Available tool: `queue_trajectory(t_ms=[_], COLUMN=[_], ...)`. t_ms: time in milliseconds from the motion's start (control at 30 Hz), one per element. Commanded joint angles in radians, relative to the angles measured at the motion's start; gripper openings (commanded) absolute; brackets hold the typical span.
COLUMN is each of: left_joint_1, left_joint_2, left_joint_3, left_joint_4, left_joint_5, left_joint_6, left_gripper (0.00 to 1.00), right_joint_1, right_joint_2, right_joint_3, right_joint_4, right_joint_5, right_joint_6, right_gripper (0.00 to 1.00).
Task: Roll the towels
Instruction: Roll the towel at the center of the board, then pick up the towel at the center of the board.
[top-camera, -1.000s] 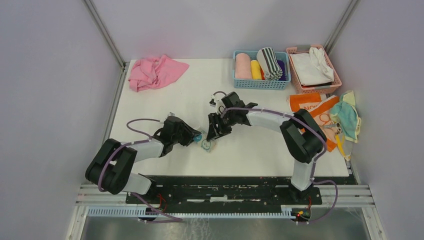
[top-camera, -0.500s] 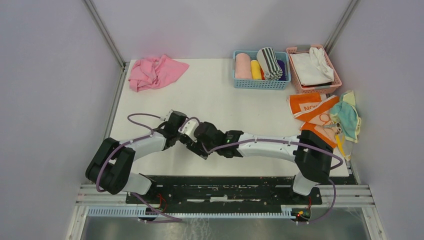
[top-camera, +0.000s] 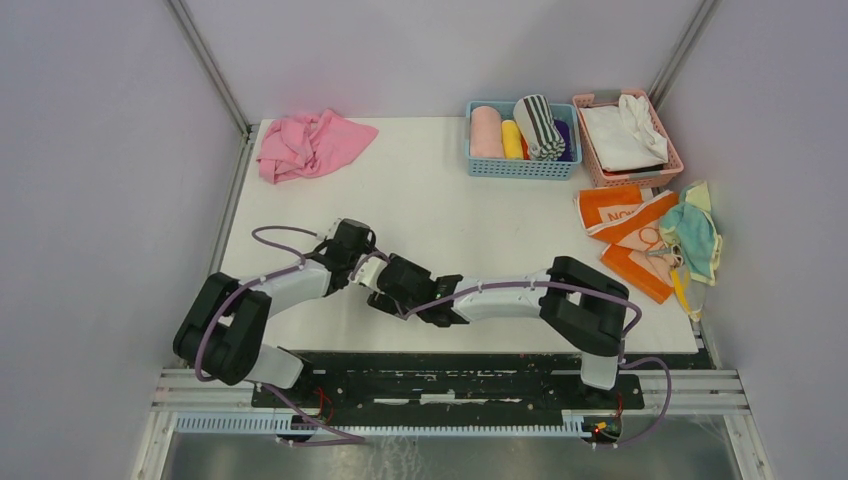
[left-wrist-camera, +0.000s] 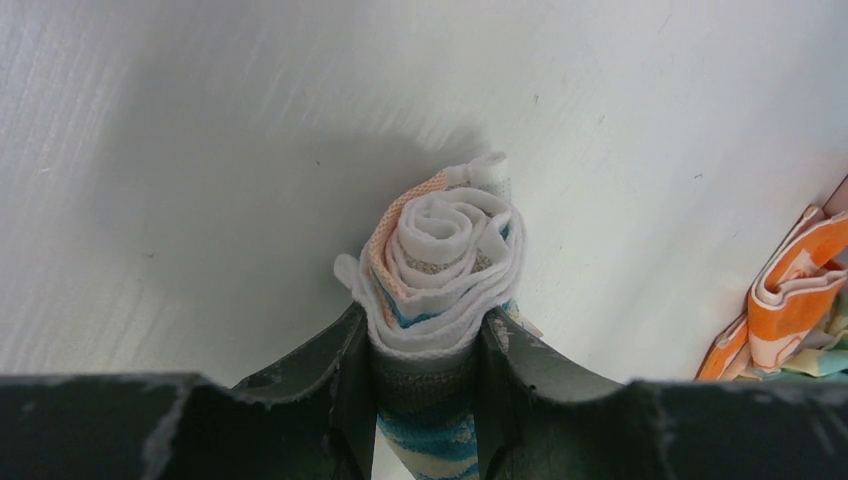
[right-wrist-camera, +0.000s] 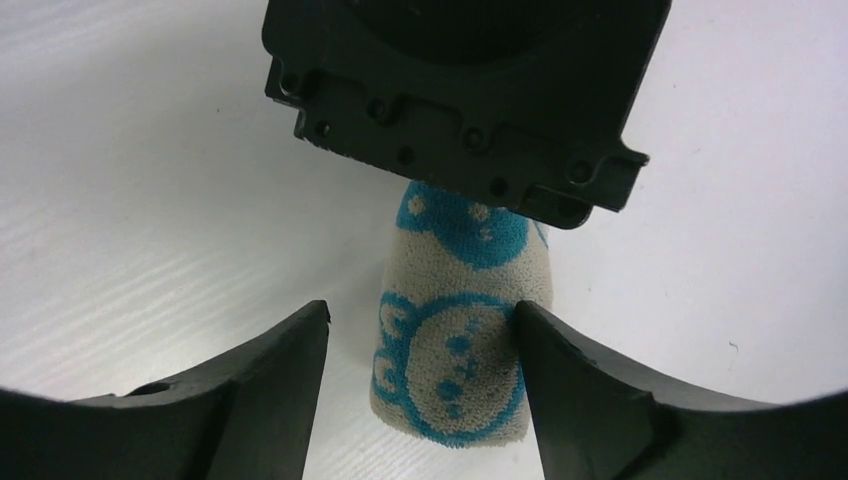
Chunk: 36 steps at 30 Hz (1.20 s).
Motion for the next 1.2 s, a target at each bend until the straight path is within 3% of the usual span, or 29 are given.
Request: queue_trajectory(t_ms=[0,400,767,1033,1100,1167], left_joint_1=[-0.025,-0.011,0.1,0.114,0.113,0.113], left_joint_2=[0.041,0.08,0.176,0.21,0.218,0.221], left_joint_3=[0.015,0.049,0.078,0.082,0.087,0.097], left_joint_4=[-0.094,-0.121,-0.088,-0.084,-0.083,-0.087], left_joint_5=[-0.053,-0.055,0.145,0.162,0.161,0.16], left_joint_6=[0.021,0.053,0.116,0.141,0.147,0.152], left_gripper=[0.36,0.38,0.37,0.37,0.38,0.4], right_joint_1=[-0.006,-0.066,-0.097,-0.142,-0.147,-0.15], right_joint_2=[0.1,0.125,0.171,0.216,0.243,0.255], right_joint_3=[0.003,-0.011,0.035,0.094,0.127,0.148], right_joint_4=[0.046,-0.039,-0.12,-0.191,-0.231,-0.269], right_joint_5=[0.04,0.037,0.001,-0.05,-0.062,-0.068], right_joint_6=[-0.017,0.026,-0.009,0.011,0.012,0.009], right_gripper=[0.75,0.67,0.61,0.6,0.51,0.29])
